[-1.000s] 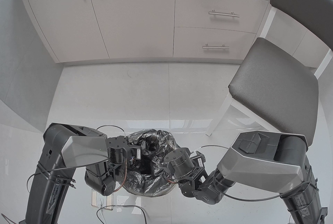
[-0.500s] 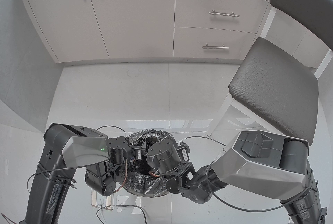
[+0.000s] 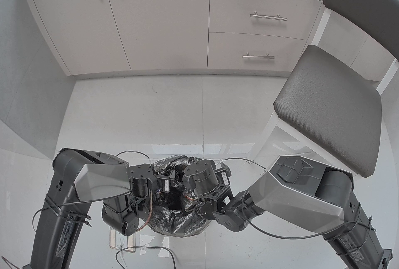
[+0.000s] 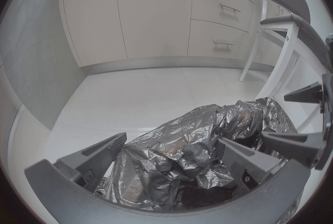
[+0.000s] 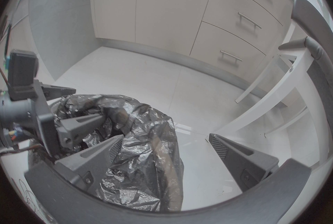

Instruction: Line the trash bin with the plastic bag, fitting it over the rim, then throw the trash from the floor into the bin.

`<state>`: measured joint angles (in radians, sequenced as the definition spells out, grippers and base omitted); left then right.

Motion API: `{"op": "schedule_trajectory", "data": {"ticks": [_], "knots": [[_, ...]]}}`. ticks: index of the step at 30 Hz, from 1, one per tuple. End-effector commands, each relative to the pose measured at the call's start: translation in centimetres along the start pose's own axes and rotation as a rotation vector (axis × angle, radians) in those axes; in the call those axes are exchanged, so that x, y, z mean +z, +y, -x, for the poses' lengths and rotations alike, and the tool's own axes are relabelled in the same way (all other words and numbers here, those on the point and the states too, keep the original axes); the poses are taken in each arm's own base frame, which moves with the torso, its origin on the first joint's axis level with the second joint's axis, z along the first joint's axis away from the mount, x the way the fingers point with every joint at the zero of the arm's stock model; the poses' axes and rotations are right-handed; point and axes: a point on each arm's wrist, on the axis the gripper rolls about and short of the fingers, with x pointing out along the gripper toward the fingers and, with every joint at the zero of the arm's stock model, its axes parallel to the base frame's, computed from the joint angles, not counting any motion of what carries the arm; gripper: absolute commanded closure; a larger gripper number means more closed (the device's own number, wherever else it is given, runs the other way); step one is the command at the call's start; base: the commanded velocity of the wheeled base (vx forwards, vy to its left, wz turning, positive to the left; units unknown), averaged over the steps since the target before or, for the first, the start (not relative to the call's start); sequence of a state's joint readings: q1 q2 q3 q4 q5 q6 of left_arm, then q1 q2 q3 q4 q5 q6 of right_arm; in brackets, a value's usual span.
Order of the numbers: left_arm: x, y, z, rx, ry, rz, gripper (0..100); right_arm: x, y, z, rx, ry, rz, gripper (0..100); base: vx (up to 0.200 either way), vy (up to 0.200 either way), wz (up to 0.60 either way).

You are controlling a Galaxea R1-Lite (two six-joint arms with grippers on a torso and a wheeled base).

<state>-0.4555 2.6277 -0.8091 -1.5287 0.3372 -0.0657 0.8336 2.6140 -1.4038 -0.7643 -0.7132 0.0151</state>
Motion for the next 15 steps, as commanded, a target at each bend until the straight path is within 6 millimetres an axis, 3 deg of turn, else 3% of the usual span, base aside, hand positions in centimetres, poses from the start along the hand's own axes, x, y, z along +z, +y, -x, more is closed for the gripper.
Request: {"op": "schedule_trajectory", "data": {"ticks": [1,6,15], "knots": [[-0.1,0.0,0.0,0.000,0.002,0.000,0,-1.1,-0.7,-0.7,-0.025,0.027,0.013,0,0.000,0.000,0.00],[-0.1,0.0,0.0,0.000,0.002,0.000,0,-2.2,-1.8,-0.5,-0.064,0.068,0.040,0,0.000,0.000,0.00],[0.0,0.0,-0.1,0.005,-0.001,0.001,0,-4.0,-3.3,2.2,-0.059,0.146,0.098,0,0.000,0.000,0.00]]}}
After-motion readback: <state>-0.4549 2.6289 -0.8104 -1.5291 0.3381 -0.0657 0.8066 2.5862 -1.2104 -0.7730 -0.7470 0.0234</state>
